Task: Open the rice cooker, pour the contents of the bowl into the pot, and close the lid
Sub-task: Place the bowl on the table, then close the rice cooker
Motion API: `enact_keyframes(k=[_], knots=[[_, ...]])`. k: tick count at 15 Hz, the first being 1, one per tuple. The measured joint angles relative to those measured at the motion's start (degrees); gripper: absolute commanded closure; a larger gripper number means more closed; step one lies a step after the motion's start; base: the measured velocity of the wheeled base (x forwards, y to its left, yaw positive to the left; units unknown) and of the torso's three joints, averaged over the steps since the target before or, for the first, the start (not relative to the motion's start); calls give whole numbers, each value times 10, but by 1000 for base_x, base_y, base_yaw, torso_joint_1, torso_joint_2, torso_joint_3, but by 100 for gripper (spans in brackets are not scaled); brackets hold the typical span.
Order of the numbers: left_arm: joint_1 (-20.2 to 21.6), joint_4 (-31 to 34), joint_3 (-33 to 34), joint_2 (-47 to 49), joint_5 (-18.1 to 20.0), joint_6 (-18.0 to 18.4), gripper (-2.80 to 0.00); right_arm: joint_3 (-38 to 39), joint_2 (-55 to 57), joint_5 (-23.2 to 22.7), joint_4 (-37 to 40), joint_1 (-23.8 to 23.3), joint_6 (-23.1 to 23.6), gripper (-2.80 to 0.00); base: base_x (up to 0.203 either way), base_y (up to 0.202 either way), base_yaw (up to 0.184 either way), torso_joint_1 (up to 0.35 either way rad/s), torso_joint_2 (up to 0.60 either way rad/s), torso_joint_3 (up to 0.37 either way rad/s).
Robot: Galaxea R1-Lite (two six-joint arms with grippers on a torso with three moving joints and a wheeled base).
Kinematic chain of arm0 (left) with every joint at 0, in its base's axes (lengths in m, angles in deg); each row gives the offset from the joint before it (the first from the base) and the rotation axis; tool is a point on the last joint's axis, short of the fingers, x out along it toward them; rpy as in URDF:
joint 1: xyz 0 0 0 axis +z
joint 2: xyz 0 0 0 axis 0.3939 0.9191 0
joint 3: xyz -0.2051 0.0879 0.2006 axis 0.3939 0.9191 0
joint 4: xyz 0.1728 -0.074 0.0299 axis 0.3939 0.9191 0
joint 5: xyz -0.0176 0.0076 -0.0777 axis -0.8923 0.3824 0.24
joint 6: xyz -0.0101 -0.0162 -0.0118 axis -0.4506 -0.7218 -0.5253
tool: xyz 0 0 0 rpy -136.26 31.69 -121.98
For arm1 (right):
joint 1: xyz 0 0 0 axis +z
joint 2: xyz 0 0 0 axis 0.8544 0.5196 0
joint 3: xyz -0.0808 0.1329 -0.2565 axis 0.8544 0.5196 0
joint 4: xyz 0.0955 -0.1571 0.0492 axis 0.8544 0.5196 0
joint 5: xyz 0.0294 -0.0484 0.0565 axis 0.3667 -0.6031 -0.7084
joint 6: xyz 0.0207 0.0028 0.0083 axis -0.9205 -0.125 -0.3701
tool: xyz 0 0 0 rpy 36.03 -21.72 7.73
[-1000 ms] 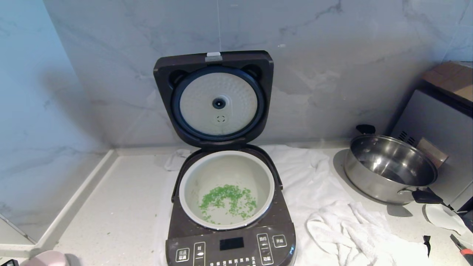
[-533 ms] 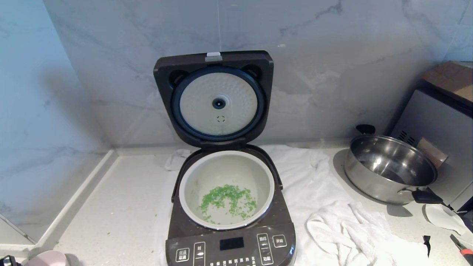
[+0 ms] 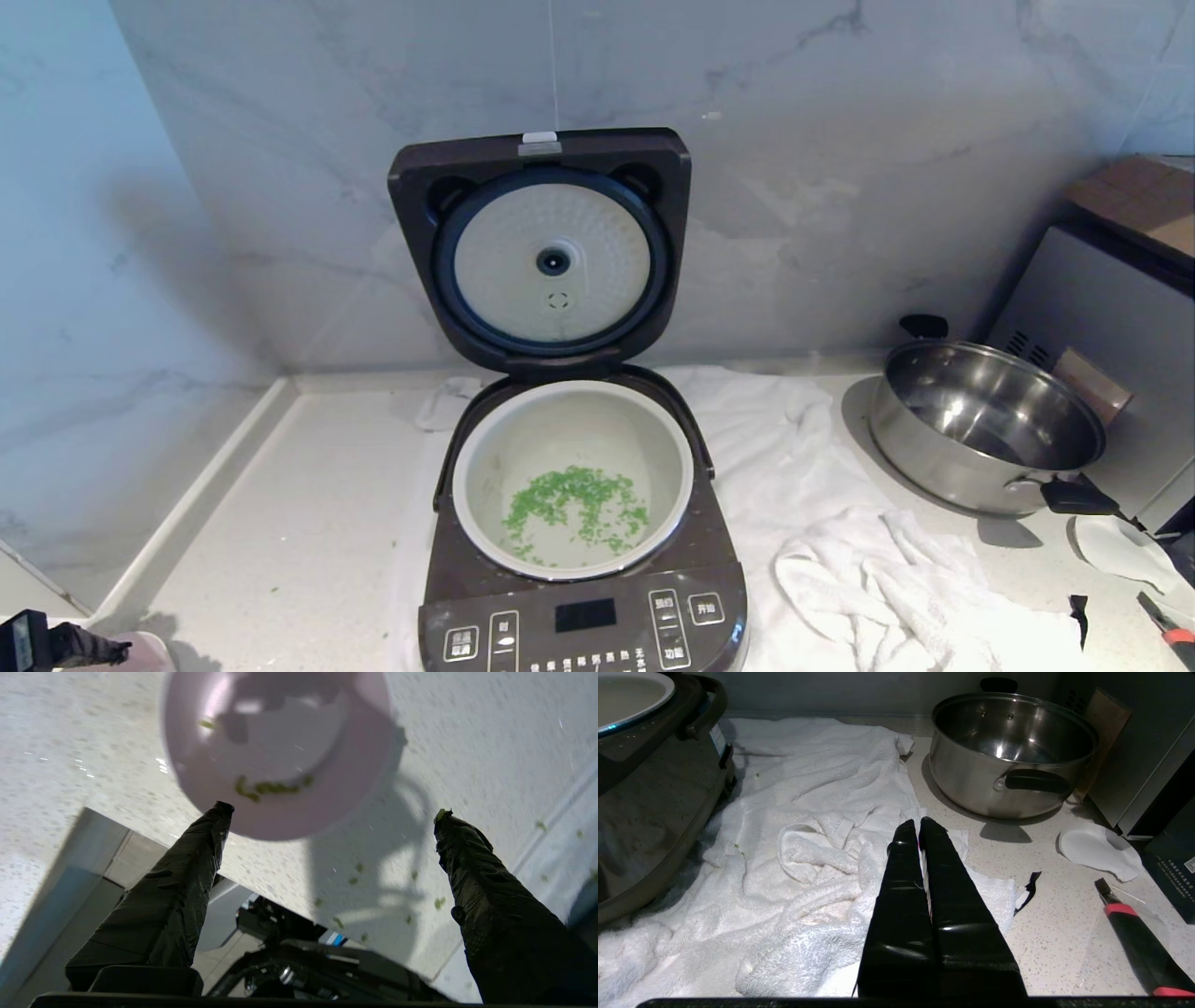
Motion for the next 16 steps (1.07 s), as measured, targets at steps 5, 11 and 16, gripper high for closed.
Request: enact_keyframes(k=[5, 11, 16], knots=[[-117, 29, 26, -53, 2, -9, -280, 0, 0, 0, 0, 0, 0, 0, 0, 0, 0, 0, 0, 0], [-296, 35, 29, -107, 1, -112, -280, 0, 0, 0, 0, 0, 0, 0, 0, 0, 0, 0, 0, 0], [-432, -6, -25, -128, -9, -207, -276, 0, 0, 0, 0, 0, 0, 0, 0, 0, 0, 0, 0, 0]])
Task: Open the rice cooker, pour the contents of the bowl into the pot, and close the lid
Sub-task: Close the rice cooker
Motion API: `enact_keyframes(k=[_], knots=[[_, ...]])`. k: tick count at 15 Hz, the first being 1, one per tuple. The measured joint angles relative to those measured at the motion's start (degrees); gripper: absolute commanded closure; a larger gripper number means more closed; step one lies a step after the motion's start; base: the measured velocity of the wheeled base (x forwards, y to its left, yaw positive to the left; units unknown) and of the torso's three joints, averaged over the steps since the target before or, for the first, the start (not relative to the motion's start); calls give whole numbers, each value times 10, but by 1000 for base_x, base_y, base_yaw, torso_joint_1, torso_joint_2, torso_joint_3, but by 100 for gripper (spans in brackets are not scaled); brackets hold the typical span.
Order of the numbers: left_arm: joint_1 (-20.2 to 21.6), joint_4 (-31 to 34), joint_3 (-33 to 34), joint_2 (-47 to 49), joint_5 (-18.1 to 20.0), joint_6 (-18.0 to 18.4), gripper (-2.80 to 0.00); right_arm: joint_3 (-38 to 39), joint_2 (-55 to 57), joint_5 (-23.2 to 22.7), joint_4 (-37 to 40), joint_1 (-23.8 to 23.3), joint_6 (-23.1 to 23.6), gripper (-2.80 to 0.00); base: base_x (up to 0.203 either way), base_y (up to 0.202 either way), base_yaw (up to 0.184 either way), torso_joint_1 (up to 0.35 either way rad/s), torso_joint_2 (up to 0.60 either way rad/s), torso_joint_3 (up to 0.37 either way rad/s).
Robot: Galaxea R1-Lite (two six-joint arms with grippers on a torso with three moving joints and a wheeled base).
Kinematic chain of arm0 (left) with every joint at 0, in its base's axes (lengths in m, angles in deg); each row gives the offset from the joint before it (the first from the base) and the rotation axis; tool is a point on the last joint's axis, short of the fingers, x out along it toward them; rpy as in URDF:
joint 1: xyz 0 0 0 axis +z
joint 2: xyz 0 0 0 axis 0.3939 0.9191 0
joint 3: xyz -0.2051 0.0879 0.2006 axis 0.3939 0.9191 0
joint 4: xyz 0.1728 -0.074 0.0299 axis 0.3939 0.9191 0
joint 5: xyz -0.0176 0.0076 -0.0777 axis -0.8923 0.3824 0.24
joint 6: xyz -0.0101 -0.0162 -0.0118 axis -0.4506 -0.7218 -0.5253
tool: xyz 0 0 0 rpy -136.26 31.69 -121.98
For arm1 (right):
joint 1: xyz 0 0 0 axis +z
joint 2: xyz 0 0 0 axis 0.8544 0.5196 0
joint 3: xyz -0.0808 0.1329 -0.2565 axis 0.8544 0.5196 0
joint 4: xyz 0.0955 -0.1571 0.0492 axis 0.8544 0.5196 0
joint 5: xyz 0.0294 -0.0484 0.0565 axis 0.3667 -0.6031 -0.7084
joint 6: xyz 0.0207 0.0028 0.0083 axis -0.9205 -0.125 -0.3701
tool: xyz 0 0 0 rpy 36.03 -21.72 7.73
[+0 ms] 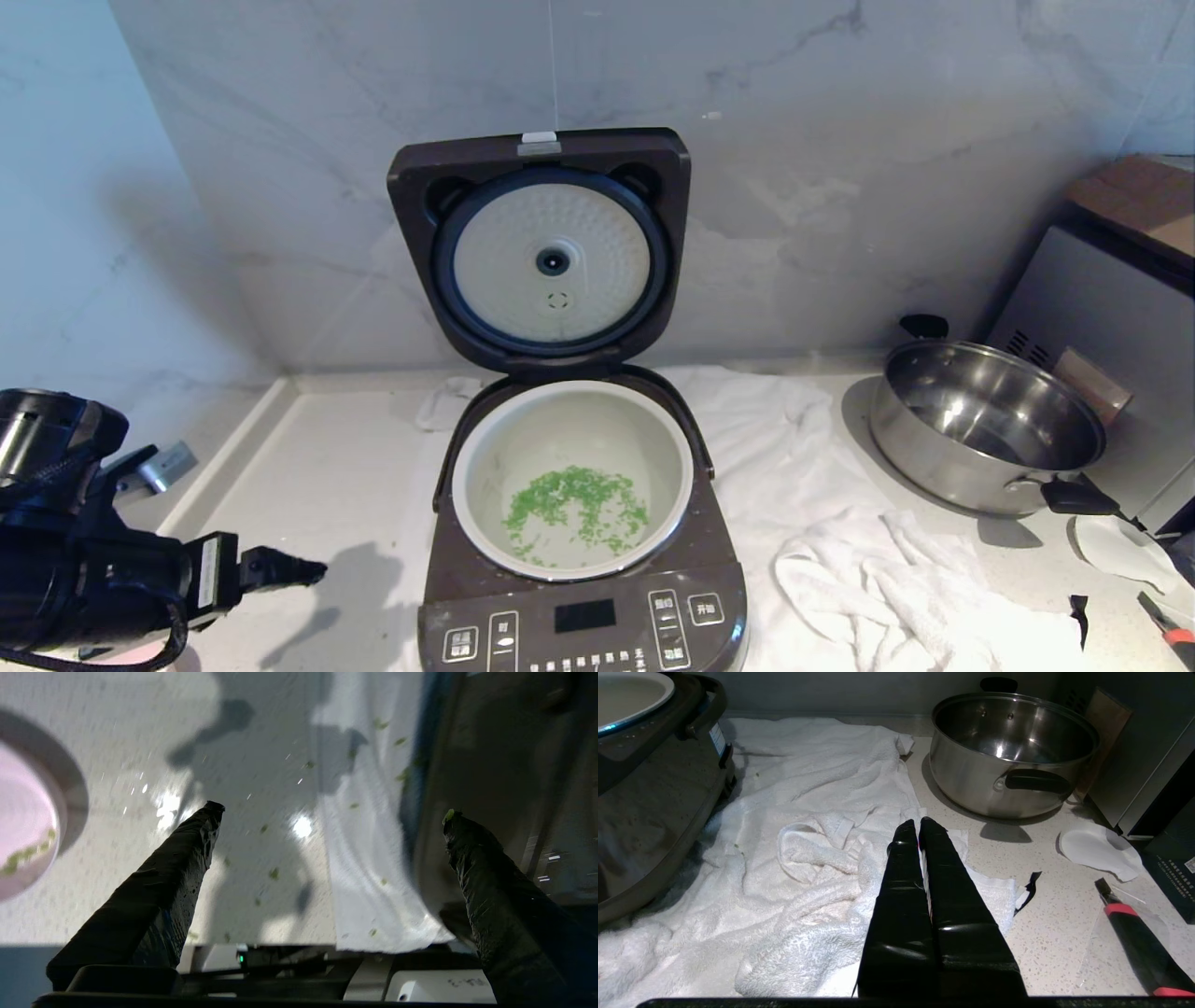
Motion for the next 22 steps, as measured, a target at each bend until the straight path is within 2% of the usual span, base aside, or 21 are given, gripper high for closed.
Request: enact_keyframes(k=[1, 5, 8, 14, 18, 20, 22], knots=[[-18, -10, -15, -2, -5, -8, 0, 0, 0, 0, 0, 0, 0, 0, 0, 0, 0, 0, 0, 0], [-90, -47, -62, 4, -77, -48, 0, 0, 0, 0, 0, 0, 0, 0, 0, 0, 0, 0, 0, 0], [-137, -86, -83, 6, -106, -77, 0, 0, 0, 0, 0, 0, 0, 0, 0, 0, 0, 0, 0, 0], [-167, -89, -154, 10, -128, -121, 0, 0, 0, 0, 0, 0, 0, 0, 0, 0, 0, 0, 0, 0], [-177, -89, -234, 15, -157, -159, 0, 0, 0, 0, 0, 0, 0, 0, 0, 0, 0, 0, 0, 0], [-191, -89, -283, 20, -179, -174, 0, 0, 0, 0, 0, 0, 0, 0, 0, 0, 0, 0, 0, 0], [-218, -90, -342, 35, -228, -198, 0, 0, 0, 1, 0, 0, -1, 0, 0, 0, 0, 0, 0, 0]])
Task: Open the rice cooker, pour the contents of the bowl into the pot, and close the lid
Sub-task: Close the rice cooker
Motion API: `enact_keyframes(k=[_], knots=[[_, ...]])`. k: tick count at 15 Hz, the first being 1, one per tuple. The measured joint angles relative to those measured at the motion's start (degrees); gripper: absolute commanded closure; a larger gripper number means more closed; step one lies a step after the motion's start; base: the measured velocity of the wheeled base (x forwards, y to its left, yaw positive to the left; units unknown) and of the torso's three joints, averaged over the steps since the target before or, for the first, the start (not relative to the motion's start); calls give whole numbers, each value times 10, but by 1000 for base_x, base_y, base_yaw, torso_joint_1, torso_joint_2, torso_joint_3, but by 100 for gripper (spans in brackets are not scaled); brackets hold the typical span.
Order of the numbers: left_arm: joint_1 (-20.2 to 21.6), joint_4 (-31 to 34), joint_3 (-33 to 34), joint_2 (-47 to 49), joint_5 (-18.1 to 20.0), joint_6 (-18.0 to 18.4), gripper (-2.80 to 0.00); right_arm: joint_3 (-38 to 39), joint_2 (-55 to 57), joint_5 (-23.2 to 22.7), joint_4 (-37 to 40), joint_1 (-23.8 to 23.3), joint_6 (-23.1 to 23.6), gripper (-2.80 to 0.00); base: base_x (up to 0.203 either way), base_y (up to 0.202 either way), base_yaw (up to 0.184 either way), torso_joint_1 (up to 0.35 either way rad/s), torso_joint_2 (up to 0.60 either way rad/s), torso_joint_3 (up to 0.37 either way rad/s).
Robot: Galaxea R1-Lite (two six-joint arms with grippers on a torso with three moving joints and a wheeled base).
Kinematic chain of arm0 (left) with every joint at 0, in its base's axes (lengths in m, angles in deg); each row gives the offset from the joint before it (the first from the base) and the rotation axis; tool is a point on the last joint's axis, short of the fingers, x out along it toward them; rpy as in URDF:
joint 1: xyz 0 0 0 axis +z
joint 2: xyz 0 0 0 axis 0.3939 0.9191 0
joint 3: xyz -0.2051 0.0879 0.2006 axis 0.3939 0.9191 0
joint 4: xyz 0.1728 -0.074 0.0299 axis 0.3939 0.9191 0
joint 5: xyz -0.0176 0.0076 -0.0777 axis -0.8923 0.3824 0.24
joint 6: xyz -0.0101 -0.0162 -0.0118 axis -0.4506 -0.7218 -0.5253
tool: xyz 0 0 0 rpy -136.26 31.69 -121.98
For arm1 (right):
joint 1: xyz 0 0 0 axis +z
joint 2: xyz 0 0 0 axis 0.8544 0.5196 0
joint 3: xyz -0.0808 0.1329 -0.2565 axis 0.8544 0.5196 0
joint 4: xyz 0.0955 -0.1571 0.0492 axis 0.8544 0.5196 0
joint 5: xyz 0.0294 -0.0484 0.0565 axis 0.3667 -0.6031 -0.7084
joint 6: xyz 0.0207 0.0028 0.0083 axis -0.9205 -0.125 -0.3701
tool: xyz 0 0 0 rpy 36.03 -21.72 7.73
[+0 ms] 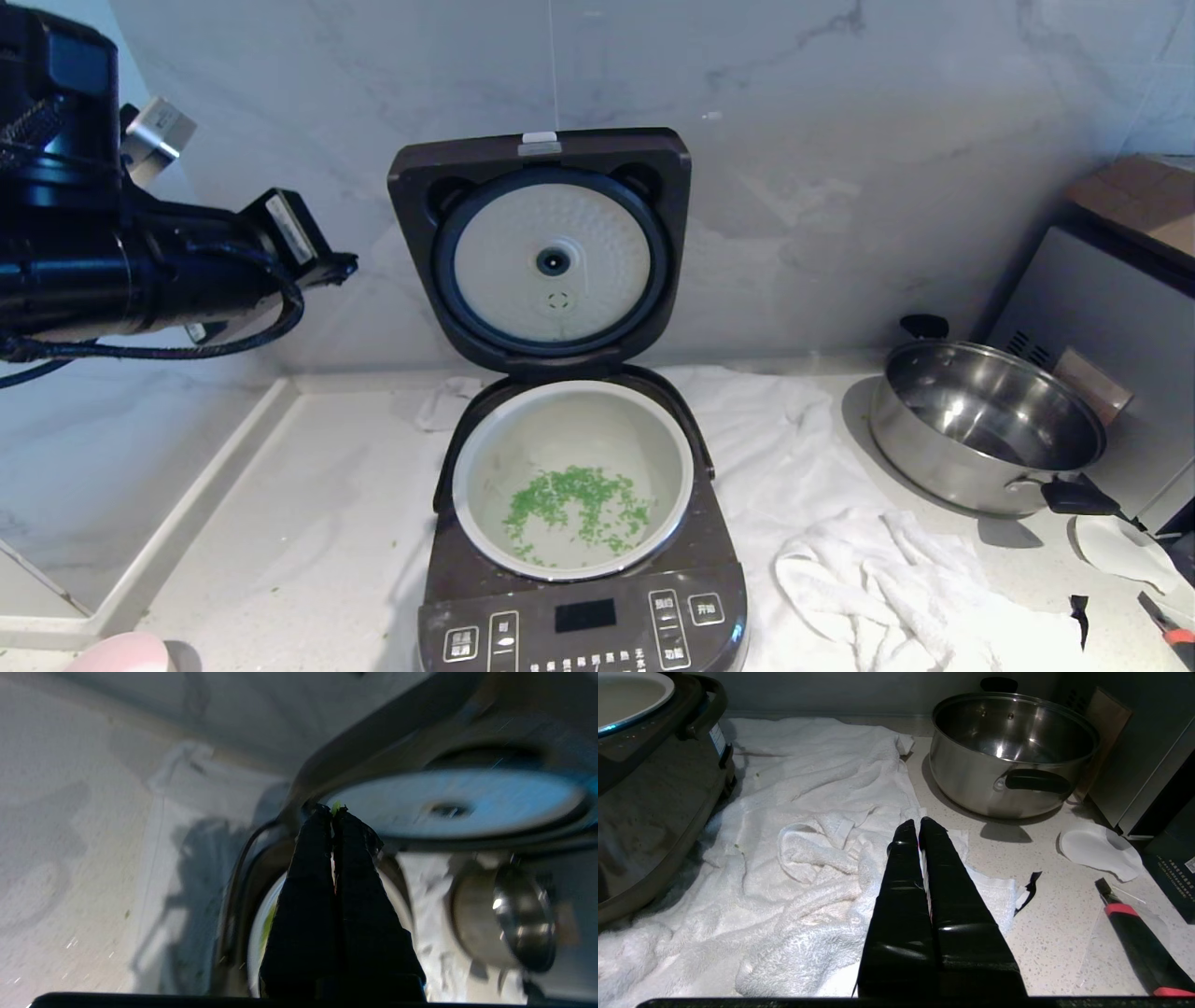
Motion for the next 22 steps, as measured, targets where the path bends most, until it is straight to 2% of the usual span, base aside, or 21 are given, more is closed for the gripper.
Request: enact_keyframes(k=[2, 3, 6, 9, 13, 15, 17, 19, 22], knots=[[-30, -7, -52, 23, -64, -12, 0, 0, 0, 1, 0, 0, -1, 0, 0, 0, 0, 0, 0, 0], [-39, -26, -69, 32, -85, -18, 0, 0, 0, 1, 0, -1, -1, 0, 0, 0, 0, 0, 0, 0], [-51, -98, -94, 49, -129, -21, 0, 0, 0, 1, 0, -1, -1, 0, 0, 0, 0, 0, 0, 0], [-80, -118, -106, 58, -183, -22, 0, 0, 0, 1, 0, -1, 0, 0, 0, 0, 0, 0, 0, 0], [-120, -136, -139, 92, -217, -16, 0, 0, 0, 0, 0, -1, 4, 0, 0, 0, 0, 0, 0, 0], [-143, -136, -173, 124, -256, 4, 0, 0, 0, 0, 0, -1, 4, 0, 0, 0, 0, 0, 0, 0], [-158, -136, -215, 152, -278, 22, 0, 0, 0, 0, 0, -1, 4, 0, 0, 0, 0, 0, 0, 0], [-165, -134, -246, 176, -314, 27, 0, 0, 0, 0, 0, -1, 3, 0, 0, 0, 0, 0, 0, 0], [-168, -133, -252, 192, -324, 36, 0, 0, 0, 0, 0, -1, 3, 0, 0, 0, 0, 0, 0, 0]])
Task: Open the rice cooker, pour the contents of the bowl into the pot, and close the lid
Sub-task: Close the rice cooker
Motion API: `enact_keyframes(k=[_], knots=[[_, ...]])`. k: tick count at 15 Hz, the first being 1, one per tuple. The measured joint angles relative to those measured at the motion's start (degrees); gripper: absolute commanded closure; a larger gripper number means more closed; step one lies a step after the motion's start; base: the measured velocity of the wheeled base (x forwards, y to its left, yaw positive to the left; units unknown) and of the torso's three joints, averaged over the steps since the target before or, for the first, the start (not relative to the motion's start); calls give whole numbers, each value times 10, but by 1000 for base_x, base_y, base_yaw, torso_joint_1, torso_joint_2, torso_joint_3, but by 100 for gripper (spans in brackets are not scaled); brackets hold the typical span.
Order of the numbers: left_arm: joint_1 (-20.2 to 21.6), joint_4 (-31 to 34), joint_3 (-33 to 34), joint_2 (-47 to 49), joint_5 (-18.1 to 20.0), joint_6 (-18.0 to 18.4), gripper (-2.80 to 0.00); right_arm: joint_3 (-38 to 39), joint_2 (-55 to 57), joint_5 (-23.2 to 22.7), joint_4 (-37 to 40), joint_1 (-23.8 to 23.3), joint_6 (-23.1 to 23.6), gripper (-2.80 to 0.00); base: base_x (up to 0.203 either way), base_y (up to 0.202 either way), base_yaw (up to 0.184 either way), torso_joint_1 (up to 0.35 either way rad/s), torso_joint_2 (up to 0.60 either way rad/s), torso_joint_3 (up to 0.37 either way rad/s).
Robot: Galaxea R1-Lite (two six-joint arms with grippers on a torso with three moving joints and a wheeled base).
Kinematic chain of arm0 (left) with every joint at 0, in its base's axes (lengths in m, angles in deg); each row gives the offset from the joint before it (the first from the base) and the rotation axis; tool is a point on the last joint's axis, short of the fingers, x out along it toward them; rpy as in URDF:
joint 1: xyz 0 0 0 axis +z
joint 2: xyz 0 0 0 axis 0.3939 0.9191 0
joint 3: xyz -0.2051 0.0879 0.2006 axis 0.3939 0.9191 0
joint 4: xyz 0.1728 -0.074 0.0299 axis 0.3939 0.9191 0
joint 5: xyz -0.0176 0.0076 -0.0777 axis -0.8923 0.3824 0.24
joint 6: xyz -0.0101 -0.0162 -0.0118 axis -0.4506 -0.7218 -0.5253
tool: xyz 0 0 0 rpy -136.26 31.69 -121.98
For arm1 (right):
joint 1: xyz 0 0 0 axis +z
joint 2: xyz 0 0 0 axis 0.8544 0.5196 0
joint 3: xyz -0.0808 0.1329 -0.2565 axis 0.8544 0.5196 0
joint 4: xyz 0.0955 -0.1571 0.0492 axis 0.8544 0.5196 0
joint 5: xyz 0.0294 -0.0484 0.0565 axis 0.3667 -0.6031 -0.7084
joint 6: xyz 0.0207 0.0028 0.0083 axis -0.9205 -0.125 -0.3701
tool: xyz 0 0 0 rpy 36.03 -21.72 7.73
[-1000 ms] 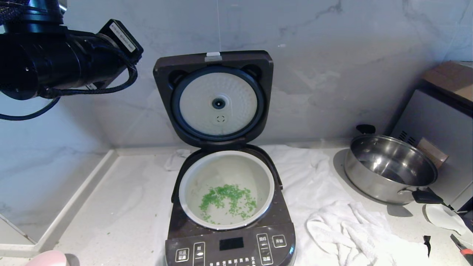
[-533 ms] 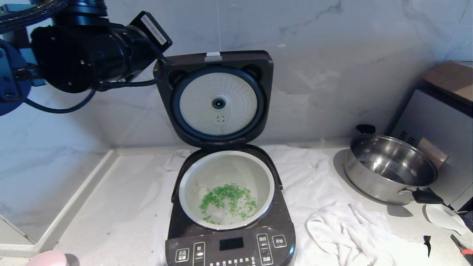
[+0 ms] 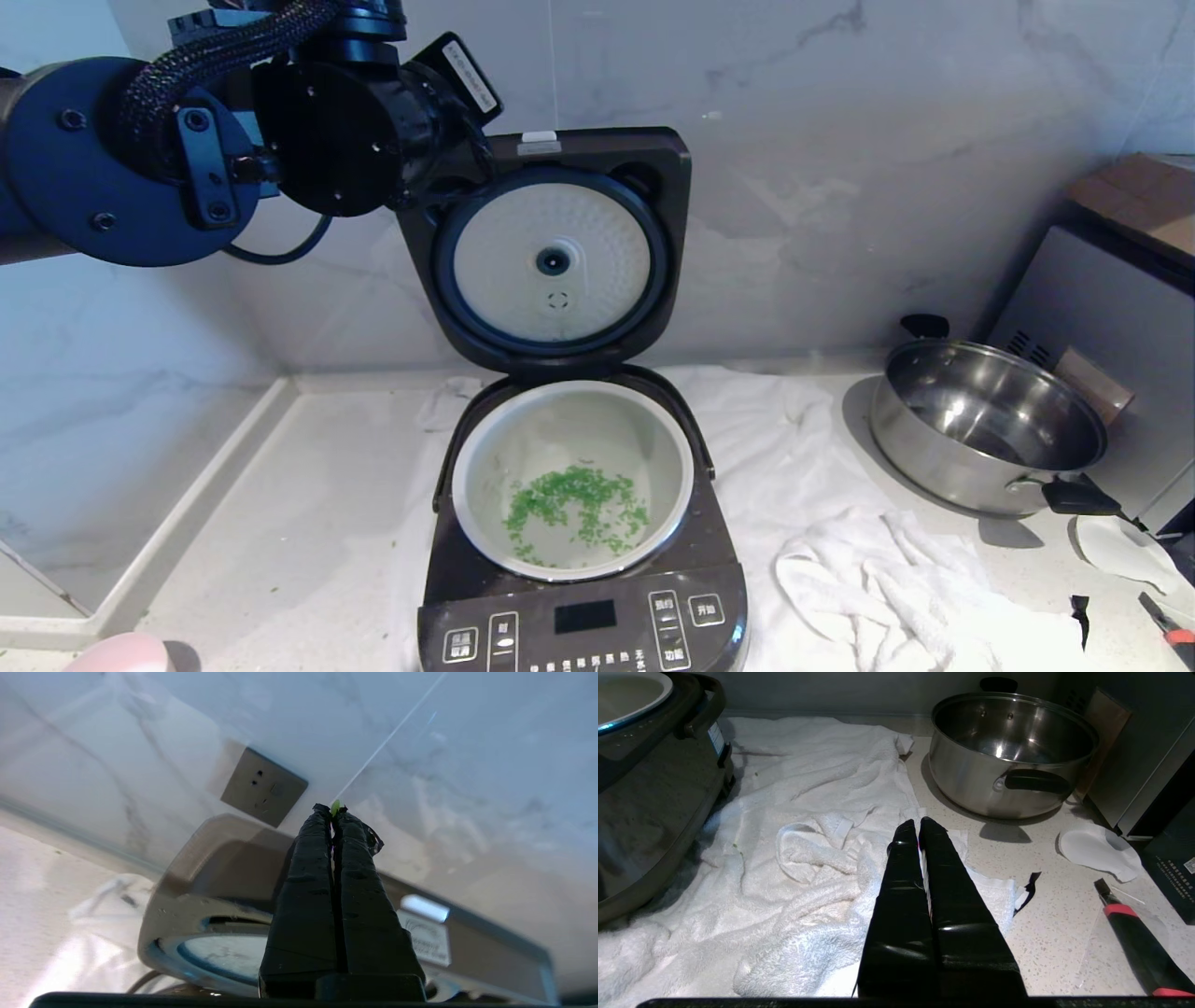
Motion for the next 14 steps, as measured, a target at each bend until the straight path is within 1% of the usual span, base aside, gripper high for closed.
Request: enact_keyframes(k=[2, 3, 7, 11, 12, 14], knots=[[0, -8, 1, 7, -22, 24, 0, 0, 0, 0, 0, 0, 0, 0, 0, 0, 0, 0, 0, 0], [0, -16, 0, 9, -25, 30, 0, 0, 0, 0, 0, 0, 0, 0, 0, 0, 0, 0, 0, 0], [1, -73, 2, 14, -28, 71, 0, 0, 0, 0, 0, 0, 1, 0, 0, 0, 0, 0, 0, 0], [11, -134, 3, 21, -26, 133, 0, 0, 0, 0, 0, 0, 1, 0, 0, 0, 0, 0, 0, 0], [8, -143, 9, 26, -26, 146, 0, 0, 0, 0, 0, 0, 1, 0, 0, 0, 0, 0, 0, 0], [7, -145, 23, 35, -22, 157, 0, 0, 0, 0, 0, 0, 1, 0, 0, 0, 0, 0, 0, 0]])
